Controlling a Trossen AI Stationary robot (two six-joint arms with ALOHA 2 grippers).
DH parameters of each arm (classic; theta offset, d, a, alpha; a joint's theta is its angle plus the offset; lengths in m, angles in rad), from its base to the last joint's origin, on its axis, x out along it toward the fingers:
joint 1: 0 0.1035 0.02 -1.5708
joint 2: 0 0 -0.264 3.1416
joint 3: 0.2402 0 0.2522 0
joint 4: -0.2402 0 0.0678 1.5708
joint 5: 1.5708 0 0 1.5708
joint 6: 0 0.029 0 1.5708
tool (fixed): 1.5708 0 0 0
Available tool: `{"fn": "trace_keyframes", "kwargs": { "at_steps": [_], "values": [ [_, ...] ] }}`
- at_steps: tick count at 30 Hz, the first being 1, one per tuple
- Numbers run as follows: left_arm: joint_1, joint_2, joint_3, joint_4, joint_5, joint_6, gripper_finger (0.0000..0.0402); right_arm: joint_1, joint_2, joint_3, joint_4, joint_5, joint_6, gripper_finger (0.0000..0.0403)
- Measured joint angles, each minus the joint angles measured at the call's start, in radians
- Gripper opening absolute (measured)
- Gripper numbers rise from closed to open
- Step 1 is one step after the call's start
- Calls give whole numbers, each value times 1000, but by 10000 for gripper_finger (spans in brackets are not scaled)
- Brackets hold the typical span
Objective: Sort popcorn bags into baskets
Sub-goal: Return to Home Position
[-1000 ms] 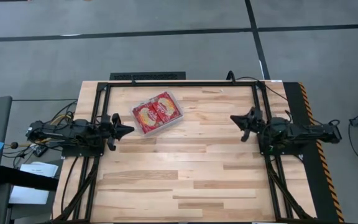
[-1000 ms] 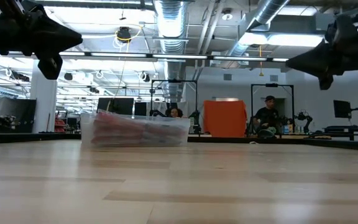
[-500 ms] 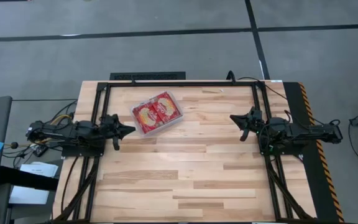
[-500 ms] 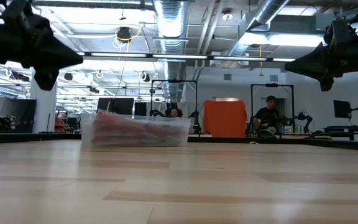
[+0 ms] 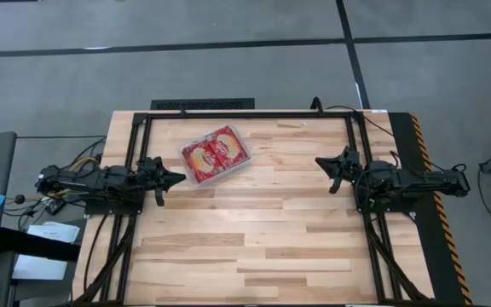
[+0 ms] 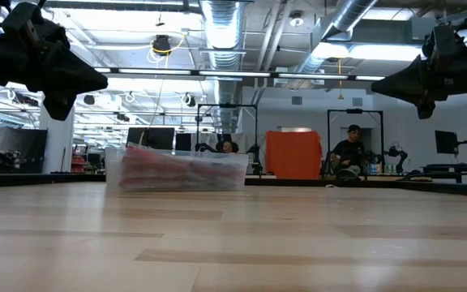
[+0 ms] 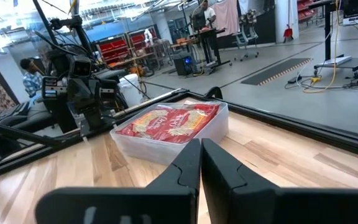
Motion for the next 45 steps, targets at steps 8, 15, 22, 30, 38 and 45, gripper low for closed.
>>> {"fn": "trace_keyframes", "kwargs": {
  "at_steps": [8, 15, 22, 30, 38, 45],
  "values": [
    [0, 0, 0, -1, -1, 0, 19, 0, 0, 0, 0, 0, 0, 32],
    [0, 0, 0, -1, -1, 0, 19, 0, 0, -1, 0, 0, 0, 27],
    [0, 0, 0, -1, -1, 0, 19, 0, 0, -1, 0, 0, 0, 34],
    [0, 0, 0, -2, -1, 0, 19, 0, 0, -1, 0, 0, 0, 40],
    [0, 0, 0, -2, -1, 0, 19, 0, 0, -1, 0, 0, 0, 35],
    [0, 0, 0, -2, -1, 0, 19, 0, 0, -1, 0, 0, 0, 29]
  ]
}}
